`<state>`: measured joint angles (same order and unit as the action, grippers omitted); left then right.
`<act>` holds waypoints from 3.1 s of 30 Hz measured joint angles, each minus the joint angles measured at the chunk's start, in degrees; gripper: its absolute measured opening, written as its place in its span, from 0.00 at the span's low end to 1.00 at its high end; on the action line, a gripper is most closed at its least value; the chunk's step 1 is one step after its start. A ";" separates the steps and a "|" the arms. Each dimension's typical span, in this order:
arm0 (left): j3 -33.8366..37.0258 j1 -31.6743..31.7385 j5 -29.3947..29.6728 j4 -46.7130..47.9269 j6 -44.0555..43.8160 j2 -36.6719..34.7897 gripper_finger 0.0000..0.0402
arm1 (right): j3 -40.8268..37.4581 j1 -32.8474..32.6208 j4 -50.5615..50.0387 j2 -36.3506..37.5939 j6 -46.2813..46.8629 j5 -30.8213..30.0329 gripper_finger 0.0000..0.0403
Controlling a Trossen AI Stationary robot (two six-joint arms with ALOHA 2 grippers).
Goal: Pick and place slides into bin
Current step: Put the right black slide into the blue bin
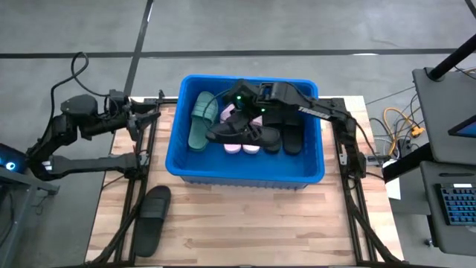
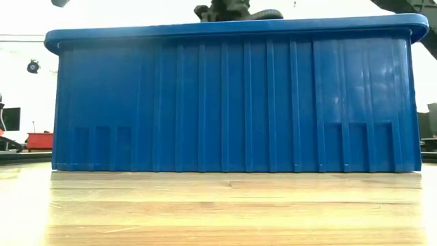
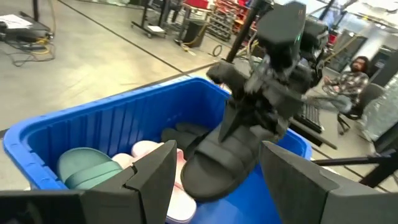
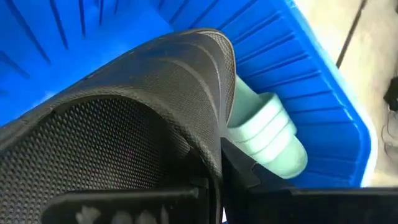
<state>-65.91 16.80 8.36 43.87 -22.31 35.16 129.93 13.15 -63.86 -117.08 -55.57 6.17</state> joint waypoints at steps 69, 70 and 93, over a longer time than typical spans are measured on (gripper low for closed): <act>0.00 -0.02 6.94 -0.15 -4.41 4.56 0.53 | -43.39 -5.66 63.48 -4.97 -10.01 4.31 0.02; 0.00 0.00 6.95 -0.16 -4.43 4.60 0.53 | -43.41 -5.68 63.75 -5.34 -10.01 4.33 0.02; 0.00 0.00 6.90 -0.43 -4.39 5.72 0.53 | -43.36 -6.40 61.99 -3.75 -3.46 3.64 0.32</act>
<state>-65.91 16.80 15.27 43.44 -26.70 40.87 86.57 6.74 -1.87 -120.83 -59.03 9.82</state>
